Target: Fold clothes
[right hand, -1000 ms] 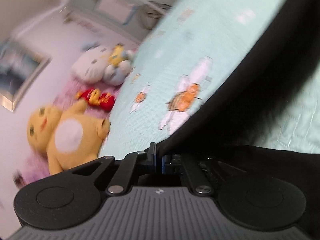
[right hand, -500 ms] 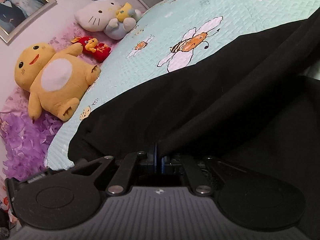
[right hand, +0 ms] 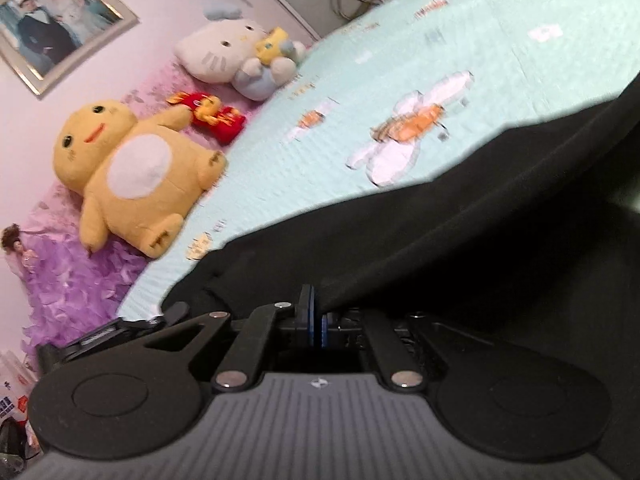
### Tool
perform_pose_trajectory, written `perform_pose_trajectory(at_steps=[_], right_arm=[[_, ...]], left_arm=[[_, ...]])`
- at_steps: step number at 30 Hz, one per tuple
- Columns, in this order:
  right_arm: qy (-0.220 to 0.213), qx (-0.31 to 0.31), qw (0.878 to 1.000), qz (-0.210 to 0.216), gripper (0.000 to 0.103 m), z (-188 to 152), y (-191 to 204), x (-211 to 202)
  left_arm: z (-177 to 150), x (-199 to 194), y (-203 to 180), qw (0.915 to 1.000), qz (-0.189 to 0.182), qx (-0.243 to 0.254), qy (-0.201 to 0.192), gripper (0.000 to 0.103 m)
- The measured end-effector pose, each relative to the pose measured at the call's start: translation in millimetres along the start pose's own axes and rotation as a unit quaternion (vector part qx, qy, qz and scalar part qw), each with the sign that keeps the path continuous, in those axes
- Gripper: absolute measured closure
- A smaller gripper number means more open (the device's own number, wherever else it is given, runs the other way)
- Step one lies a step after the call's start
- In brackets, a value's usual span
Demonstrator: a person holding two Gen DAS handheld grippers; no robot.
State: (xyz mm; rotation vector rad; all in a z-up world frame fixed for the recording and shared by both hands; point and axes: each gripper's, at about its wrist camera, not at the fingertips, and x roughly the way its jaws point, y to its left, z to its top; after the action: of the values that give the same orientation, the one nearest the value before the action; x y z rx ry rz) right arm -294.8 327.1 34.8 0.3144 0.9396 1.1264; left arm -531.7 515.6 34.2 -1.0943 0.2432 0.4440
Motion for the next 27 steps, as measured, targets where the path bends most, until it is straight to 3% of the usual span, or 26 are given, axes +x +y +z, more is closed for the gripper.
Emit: perform_pose_trajectory(at_steps=[3,8,14,16,20,23,27], right_arm=[[0.014,-0.019,1.0,0.002,0.101,-5,10,3],[0.046,-0.02,0.999,-0.004,0.101,-21,10,18],[0.035,-0.027,0.999,0.004,0.101,-20,16,14],[0.033,-0.027,0.999,0.012,0.101,-19,15,12],[0.042,-0.037,0.998,0.012,0.101,-25,10,15],[0.053,-0.041,0.998,0.006,0.102,-35,2,21],[0.056,-0.032,0.998,0.008,0.102,-41,-5,24]], left_arm=[[1,5,11,0.9994,0.024,0.002,0.023,0.09],[5,1,12,0.9993,0.026,0.009,0.026,0.09],[5,-5,11,0.9993,0.012,0.017,0.03,0.091],[3,-2,17,0.9989,0.022,0.018,0.038,0.09],[0,4,32,0.9982,0.028,-0.005,0.053,0.086],[3,1,38,0.998,0.013,-0.033,0.053,0.085],[3,-8,34,0.9988,0.012,-0.034,0.032,0.084]])
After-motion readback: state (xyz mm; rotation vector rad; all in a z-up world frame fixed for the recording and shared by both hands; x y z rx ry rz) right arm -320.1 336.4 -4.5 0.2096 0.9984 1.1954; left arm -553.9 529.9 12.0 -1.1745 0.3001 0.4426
